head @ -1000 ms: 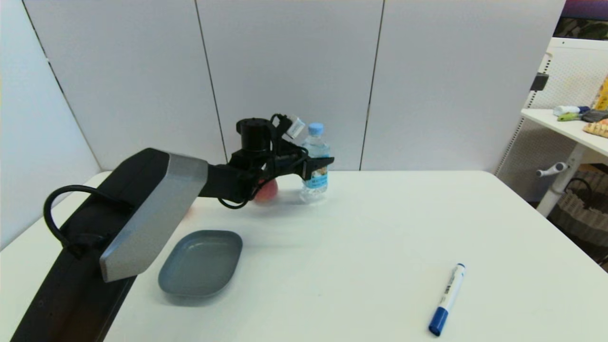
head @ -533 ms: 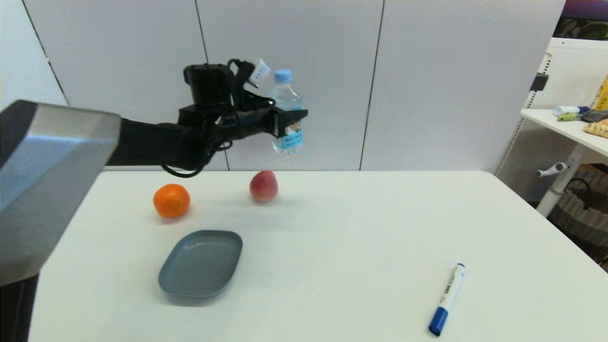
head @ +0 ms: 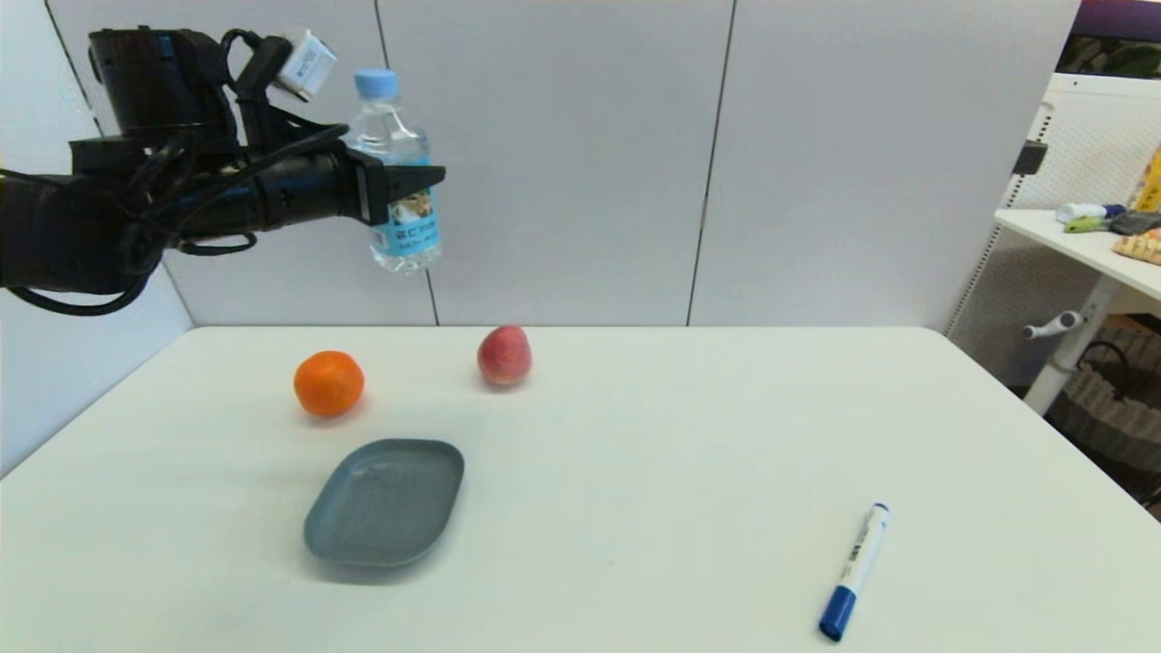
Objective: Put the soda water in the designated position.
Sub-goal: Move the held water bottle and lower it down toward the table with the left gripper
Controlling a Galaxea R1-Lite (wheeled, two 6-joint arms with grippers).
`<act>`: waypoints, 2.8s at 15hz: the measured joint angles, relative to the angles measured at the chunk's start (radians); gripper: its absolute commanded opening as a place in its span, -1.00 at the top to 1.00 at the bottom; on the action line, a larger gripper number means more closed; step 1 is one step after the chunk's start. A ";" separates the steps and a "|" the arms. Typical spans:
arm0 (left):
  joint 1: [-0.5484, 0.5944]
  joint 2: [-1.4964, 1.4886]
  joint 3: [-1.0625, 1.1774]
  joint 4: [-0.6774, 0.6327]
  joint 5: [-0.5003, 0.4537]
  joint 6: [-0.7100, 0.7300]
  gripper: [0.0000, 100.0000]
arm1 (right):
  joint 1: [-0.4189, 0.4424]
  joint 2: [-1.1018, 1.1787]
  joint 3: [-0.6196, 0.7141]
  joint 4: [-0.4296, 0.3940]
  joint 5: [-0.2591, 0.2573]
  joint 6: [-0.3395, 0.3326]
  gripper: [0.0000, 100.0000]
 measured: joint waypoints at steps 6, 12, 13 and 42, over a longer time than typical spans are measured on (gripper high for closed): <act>0.010 -0.051 0.214 -0.169 -0.007 -0.007 1.00 | 0.000 0.000 0.000 0.000 0.000 0.000 -1.00; 0.010 0.017 0.381 -0.418 -0.006 -0.004 1.00 | 0.000 0.000 0.000 -0.001 0.000 0.000 -1.00; 0.011 0.031 0.401 -0.451 -0.006 -0.004 1.00 | 0.000 0.000 0.000 0.000 0.000 0.000 -1.00; 0.008 0.241 0.708 -0.868 -0.007 -0.013 -1.00 | 0.000 0.000 0.000 -0.001 0.000 0.000 -1.00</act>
